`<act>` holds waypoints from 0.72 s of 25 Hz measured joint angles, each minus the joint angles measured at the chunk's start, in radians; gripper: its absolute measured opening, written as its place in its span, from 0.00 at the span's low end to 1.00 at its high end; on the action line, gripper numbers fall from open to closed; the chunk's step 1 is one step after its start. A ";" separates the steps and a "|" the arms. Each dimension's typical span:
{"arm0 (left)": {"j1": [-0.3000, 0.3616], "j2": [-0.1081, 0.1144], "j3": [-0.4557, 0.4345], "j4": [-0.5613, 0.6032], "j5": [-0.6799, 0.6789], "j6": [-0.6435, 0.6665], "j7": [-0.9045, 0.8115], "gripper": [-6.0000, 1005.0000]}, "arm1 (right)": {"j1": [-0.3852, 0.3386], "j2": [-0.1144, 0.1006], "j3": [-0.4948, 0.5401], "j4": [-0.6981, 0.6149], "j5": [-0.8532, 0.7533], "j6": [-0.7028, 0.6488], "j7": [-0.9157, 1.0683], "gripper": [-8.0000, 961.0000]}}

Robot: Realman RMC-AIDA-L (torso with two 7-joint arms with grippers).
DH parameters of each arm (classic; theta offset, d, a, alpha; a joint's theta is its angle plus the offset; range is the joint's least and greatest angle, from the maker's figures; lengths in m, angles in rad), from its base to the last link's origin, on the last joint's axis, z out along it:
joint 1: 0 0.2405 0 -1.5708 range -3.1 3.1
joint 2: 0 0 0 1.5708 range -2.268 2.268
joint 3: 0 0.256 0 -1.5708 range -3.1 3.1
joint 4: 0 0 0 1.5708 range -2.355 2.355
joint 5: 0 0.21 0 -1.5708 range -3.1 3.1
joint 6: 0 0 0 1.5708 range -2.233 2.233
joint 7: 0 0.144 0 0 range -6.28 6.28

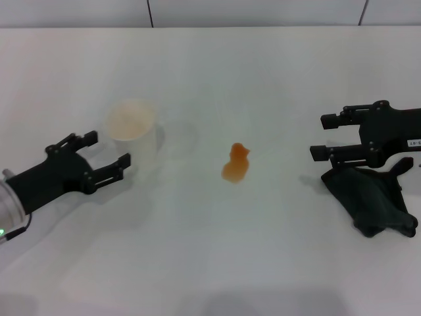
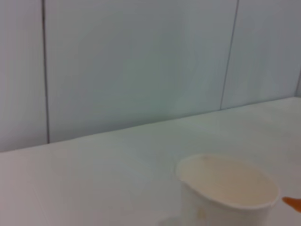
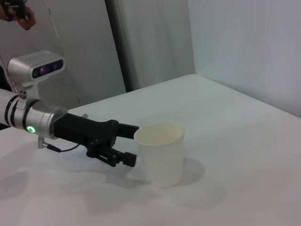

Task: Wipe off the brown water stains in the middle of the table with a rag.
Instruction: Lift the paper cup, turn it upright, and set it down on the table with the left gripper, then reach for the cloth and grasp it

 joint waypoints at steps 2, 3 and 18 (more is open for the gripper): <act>0.013 0.000 0.000 -0.021 -0.003 0.022 -0.009 0.89 | 0.000 0.000 0.000 0.001 0.001 0.000 0.001 0.74; 0.021 0.000 0.000 -0.034 -0.005 0.038 -0.014 0.89 | 0.000 0.000 0.000 0.002 0.002 0.000 0.001 0.74; 0.038 0.000 0.000 -0.222 -0.080 0.394 -0.102 0.89 | 0.000 0.001 -0.023 0.003 0.039 0.012 -0.005 0.74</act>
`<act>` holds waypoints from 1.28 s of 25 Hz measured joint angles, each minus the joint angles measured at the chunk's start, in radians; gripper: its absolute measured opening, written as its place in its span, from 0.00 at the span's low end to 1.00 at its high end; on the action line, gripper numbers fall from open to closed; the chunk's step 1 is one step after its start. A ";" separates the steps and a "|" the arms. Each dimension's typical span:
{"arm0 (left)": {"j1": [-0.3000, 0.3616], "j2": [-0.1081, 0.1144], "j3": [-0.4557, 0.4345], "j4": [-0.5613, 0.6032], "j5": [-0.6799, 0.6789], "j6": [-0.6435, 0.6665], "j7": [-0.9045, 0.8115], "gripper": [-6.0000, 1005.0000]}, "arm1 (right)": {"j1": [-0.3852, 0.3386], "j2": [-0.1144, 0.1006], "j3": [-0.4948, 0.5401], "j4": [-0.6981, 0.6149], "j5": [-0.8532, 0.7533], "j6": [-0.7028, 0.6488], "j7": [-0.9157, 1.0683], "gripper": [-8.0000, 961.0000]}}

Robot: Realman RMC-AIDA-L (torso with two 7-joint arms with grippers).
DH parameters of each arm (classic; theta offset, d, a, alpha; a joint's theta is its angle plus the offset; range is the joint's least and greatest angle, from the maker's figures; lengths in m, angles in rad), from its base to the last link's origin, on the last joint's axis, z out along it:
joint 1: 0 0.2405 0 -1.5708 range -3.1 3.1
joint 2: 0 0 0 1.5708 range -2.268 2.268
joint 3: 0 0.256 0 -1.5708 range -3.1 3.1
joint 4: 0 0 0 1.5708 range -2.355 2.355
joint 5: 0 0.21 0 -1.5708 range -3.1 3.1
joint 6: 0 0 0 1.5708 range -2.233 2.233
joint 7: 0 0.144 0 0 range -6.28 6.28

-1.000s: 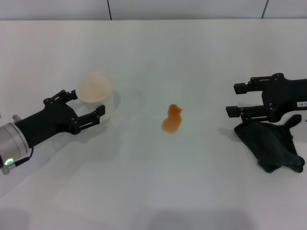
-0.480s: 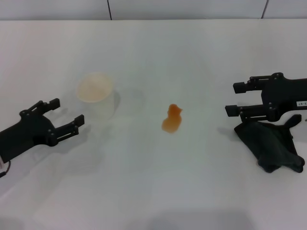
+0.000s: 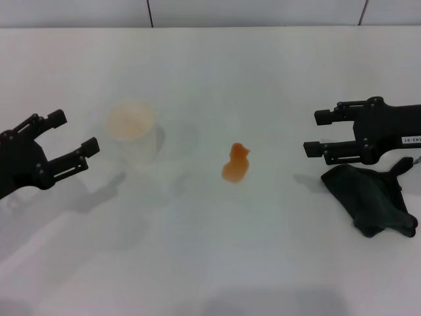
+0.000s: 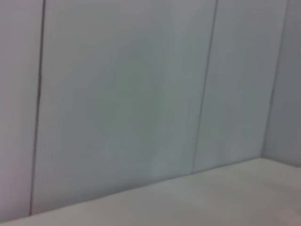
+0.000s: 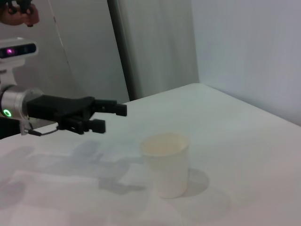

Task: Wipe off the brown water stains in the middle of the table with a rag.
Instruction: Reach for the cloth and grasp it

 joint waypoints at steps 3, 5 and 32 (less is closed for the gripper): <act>-0.032 0.005 0.001 -0.068 0.025 0.062 -0.056 0.89 | 0.000 0.000 0.000 0.000 0.001 0.001 0.000 0.74; -0.073 0.006 0.001 -0.141 0.068 0.092 -0.109 0.89 | 0.001 0.000 0.000 0.000 0.002 0.001 -0.001 0.74; -0.455 0.087 0.004 -0.296 0.591 0.217 -0.281 0.88 | -0.004 -0.003 0.010 -0.006 0.023 0.007 -0.017 0.74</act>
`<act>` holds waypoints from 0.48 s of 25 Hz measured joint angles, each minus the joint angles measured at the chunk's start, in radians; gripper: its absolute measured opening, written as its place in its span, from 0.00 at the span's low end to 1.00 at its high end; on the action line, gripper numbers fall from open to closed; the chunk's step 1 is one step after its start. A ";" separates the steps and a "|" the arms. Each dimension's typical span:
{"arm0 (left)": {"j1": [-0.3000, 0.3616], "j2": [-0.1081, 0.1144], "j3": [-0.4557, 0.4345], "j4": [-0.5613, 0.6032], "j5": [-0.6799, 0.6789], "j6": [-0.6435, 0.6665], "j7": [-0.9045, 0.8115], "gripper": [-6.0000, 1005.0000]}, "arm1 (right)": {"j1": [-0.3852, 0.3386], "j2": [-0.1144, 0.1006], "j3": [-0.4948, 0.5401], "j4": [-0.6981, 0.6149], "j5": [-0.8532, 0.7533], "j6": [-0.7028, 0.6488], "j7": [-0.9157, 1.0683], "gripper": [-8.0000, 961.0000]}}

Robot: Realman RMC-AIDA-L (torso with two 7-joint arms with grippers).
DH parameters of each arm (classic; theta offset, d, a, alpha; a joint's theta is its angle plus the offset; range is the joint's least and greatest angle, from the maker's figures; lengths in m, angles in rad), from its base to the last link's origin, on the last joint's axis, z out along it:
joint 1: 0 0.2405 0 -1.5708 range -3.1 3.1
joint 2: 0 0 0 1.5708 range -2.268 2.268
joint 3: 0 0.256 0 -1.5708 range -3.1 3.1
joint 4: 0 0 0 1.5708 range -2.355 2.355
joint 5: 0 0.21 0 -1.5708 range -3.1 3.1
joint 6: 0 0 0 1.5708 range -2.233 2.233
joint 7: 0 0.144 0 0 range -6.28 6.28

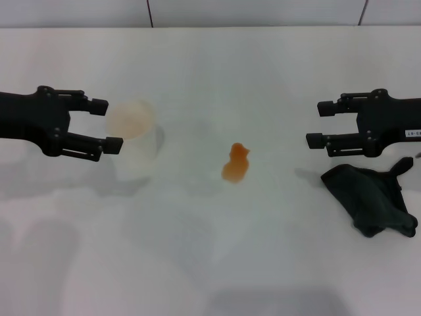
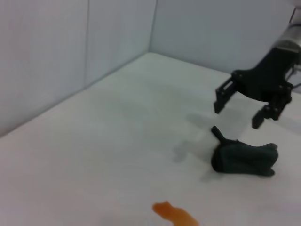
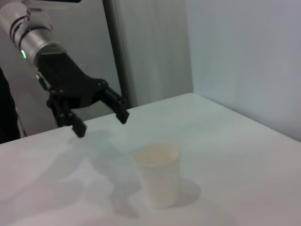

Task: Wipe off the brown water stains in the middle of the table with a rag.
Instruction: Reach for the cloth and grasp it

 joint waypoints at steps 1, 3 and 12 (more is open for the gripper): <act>-0.003 -0.001 0.000 0.000 0.006 0.001 0.000 0.88 | 0.000 0.000 0.000 -0.002 0.000 0.004 0.001 0.74; -0.005 -0.001 0.000 0.001 0.009 0.002 -0.001 0.88 | 0.000 0.000 0.000 -0.006 0.000 0.018 0.008 0.74; 0.001 -0.011 -0.002 -0.001 0.013 0.009 -0.007 0.88 | 0.000 -0.006 -0.004 -0.024 -0.012 0.041 0.078 0.74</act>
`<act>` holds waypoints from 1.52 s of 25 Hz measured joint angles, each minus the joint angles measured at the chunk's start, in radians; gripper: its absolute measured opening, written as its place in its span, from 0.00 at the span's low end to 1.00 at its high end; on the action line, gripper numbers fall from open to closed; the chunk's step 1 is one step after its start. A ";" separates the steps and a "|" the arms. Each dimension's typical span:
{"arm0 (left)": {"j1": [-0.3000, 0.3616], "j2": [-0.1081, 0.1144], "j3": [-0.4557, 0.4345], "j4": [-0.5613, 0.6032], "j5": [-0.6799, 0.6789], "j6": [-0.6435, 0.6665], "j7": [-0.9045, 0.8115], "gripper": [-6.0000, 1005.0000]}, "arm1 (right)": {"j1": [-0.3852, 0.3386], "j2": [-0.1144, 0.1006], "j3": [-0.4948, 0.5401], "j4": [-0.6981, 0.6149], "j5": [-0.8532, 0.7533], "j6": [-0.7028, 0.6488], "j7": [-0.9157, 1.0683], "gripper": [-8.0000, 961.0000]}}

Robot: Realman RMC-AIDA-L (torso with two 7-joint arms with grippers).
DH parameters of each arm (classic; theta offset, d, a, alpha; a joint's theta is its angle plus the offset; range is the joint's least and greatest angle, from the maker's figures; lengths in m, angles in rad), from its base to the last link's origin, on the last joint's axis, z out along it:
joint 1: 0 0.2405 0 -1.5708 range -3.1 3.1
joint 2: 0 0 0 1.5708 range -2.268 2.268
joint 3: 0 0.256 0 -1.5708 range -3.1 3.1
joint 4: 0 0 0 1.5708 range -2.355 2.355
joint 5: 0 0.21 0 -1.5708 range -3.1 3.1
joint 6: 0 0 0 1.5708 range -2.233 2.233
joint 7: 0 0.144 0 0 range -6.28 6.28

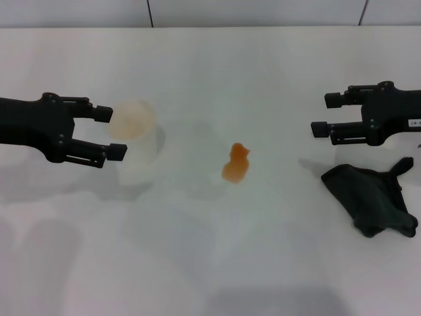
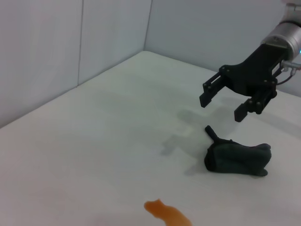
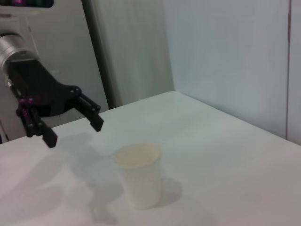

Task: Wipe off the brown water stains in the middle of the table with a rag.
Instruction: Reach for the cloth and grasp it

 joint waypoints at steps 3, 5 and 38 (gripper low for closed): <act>0.001 -0.001 0.000 -0.004 0.000 0.001 -0.001 0.88 | -0.003 0.000 -0.006 -0.035 -0.043 0.000 0.055 0.74; 0.001 -0.001 0.000 -0.005 0.000 0.002 -0.002 0.88 | -0.004 0.002 -0.010 -0.071 -0.099 -0.004 0.106 0.74; -0.010 0.001 0.000 -0.008 -0.017 0.000 0.001 0.88 | -0.006 0.005 -0.130 -0.261 -0.499 -0.109 0.469 0.73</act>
